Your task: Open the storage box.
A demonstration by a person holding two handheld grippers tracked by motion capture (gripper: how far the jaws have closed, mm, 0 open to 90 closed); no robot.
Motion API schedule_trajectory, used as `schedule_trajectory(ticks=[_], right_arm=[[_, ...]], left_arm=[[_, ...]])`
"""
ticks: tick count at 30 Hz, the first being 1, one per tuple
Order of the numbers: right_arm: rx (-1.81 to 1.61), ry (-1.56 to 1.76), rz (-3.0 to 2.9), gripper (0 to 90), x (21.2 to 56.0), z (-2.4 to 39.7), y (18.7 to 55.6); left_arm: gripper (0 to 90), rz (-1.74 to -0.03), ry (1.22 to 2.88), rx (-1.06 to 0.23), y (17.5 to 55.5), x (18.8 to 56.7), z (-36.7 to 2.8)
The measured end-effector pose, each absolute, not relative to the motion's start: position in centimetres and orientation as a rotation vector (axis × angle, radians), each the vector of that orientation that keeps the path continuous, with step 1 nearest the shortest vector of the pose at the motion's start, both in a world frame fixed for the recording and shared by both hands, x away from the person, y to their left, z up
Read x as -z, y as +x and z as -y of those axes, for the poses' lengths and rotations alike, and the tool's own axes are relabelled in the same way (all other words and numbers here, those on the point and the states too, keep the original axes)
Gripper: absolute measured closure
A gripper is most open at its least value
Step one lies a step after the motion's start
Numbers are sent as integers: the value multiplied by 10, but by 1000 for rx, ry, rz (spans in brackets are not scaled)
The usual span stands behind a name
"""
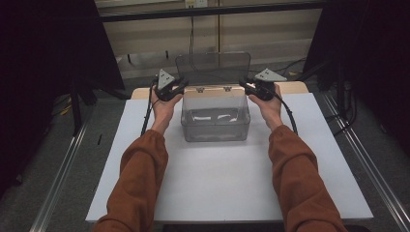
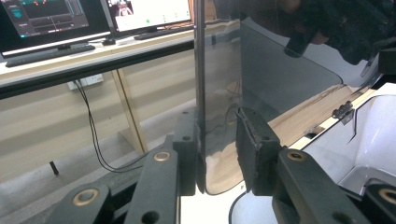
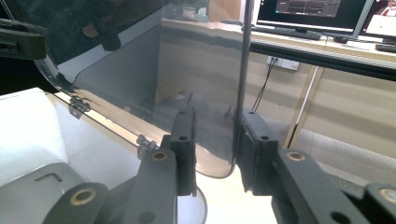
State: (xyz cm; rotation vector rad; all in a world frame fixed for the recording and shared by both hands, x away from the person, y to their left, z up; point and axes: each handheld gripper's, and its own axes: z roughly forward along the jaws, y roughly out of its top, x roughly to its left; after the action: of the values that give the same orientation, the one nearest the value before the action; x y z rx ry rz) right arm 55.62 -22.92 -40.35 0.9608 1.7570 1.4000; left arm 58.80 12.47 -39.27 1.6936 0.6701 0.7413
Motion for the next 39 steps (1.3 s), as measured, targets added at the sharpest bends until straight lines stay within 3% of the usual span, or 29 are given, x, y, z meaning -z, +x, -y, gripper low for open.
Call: schedule_trajectory(ticks=[16,39], right_arm=[[-1396,976,-1755,737,403,230,562],[-1387,1037,-1769,664,405,232,572]], left_arm=[[703,-712,1736,-692,596,406,-124],[703,-782,1743,-621,604,402,-122]])
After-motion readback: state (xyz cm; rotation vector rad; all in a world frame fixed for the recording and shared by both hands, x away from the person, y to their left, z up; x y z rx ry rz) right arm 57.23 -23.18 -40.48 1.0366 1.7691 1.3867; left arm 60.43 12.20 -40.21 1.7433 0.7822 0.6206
